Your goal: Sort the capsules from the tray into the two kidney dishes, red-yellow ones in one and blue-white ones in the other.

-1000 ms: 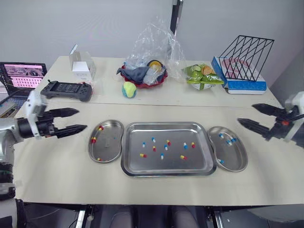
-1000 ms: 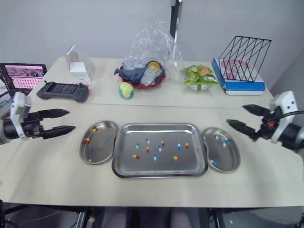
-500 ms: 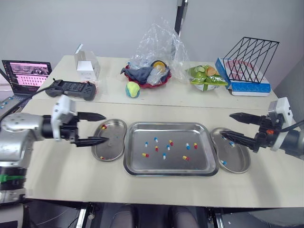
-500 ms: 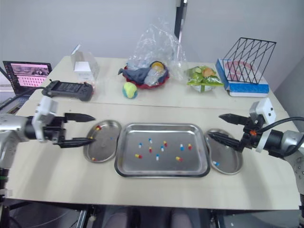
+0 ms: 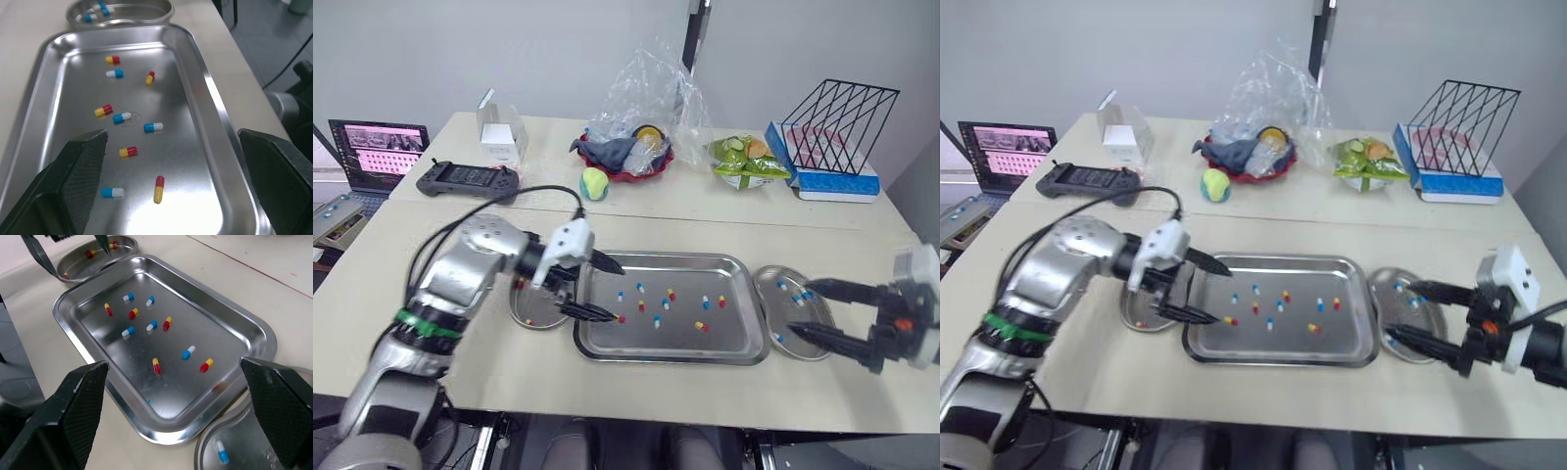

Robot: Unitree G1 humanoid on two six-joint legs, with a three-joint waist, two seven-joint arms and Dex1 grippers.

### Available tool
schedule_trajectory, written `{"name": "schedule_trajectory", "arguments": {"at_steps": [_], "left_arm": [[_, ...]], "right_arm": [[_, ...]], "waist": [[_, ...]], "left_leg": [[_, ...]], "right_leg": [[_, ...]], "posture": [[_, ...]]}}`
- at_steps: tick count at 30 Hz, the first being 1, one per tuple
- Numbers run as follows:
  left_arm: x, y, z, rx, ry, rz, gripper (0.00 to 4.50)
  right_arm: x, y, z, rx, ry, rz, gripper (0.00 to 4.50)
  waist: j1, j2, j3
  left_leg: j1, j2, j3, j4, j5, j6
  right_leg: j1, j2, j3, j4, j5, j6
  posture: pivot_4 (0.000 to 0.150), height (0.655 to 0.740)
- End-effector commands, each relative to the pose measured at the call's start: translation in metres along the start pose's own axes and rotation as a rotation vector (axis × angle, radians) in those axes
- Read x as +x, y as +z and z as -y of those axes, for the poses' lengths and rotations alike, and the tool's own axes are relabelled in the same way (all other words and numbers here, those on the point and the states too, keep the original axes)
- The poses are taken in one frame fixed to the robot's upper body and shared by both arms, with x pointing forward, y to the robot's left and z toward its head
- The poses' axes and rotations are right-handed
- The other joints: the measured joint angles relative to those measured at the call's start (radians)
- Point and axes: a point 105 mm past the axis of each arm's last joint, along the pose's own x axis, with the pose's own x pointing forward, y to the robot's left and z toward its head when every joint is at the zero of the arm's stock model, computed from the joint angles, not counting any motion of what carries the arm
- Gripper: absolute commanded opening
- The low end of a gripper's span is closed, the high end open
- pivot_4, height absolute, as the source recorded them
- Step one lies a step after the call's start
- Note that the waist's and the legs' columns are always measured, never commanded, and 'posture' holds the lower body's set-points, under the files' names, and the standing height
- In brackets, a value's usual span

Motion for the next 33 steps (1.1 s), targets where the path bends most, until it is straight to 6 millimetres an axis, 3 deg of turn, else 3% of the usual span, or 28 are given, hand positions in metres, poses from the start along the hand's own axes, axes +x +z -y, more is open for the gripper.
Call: {"name": "schedule_trajectory", "arguments": {"at_steps": [1,7,11,31,33], "left_arm": [[0.004,-0.003,-0.01,0.099,-0.016,-0.069,4.48],[0.019,-0.019,-0.017,0.133,-0.04,-0.126,4.48],[0.029,-0.02,-0.019,0.115,-0.04,-0.103,3.33],[0.027,-0.05,-0.012,0.111,-0.066,-0.249,3.33],[0.029,-0.051,-0.01,0.114,-0.075,-0.25,2.82]], "right_arm": [[-0.009,0.01,-0.003,-0.058,-0.064,0.03,4.5],[-0.015,0.003,-0.004,-0.077,-0.153,0.027,4.5],[-0.018,0.003,-0.005,-0.078,-0.193,0.054,4.5],[-0.01,0.001,0.013,-0.115,-0.242,0.047,4.5],[-0.009,0.001,0.014,-0.116,-0.242,0.046,4.5]], "waist": [[-0.004,0.0,0.0],[-0.008,0.0,0.0],[-0.009,0.0,0.0],[-0.012,0.0,0.0],[-0.01,0.0,0.0]], "left_leg": [[0.0,0.0,-0.001,0.0,0.0,0.0],[-0.001,0.0,-0.004,0.0,-0.001,0.001],[-0.001,0.0,-0.006,0.0,-0.001,0.001],[-0.002,-0.001,-0.008,0.001,-0.001,0.001],[-0.002,-0.001,-0.008,0.001,-0.001,0.001]], "right_leg": [[0.0,0.0,0.0,0.0,0.0,0.0],[0.0,0.0,0.0,-0.001,0.0,0.0],[0.0,0.0,0.0,-0.001,0.0,0.0],[0.0,0.0,0.0,-0.001,0.0,0.001],[0.0,0.0,0.0,-0.001,0.0,0.001]], "posture": [[0.15,0.7204],[0.15,0.7204],[0.15,0.7204],[0.15,0.7204],[0.15,0.7204]]}}
